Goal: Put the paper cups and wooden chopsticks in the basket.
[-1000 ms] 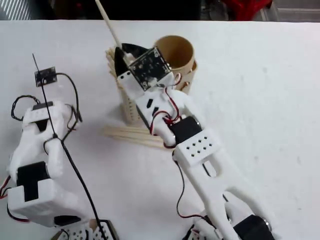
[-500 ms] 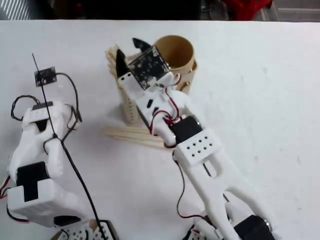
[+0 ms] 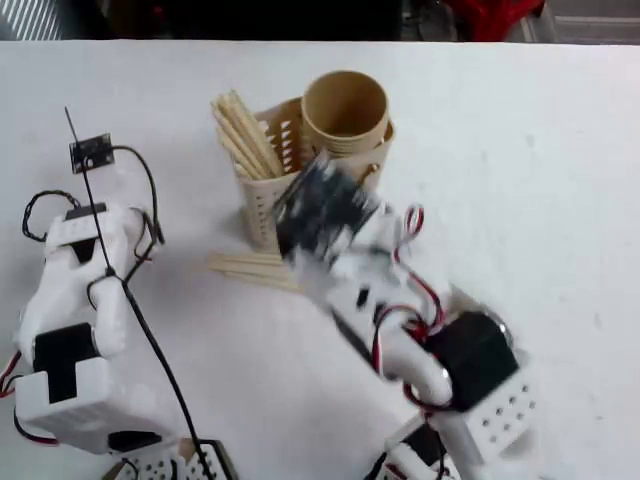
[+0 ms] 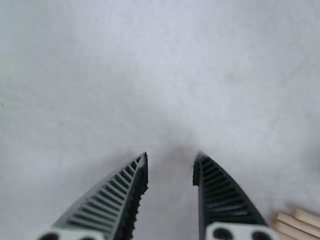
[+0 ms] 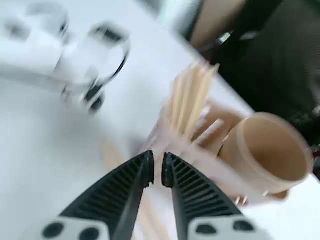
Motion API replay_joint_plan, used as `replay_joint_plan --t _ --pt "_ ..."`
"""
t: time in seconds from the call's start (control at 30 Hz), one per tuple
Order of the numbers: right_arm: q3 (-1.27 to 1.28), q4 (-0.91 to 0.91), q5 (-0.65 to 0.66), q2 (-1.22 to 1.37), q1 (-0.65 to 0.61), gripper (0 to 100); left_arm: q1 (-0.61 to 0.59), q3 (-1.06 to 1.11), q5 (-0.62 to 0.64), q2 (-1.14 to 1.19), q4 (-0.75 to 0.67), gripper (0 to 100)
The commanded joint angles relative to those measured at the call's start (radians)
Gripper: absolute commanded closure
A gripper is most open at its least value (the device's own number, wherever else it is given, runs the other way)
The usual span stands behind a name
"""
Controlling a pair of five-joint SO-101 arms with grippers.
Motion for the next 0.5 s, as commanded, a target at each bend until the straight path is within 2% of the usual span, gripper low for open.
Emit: replay_joint_plan --t 0.0,0.07,0.23,0.47 --pt "0.083 0.085 0.106 0.077 0.008 95.6 0.010 -0.006 -0.012 -0.005 -0.023 83" --pt "0.199 0.024 0.153 0.140 0.033 95.6 0.010 -0.006 -0.012 -0.005 -0.023 83" --pt "0.442 -0.280 0.216 0.286 0.097 95.6 0.010 -0.005 -0.012 -0.005 -0.023 83" --pt "0.486 -0.504 0.229 0.544 0.131 95.6 0.010 -0.006 -0.014 -0.005 -0.023 83"
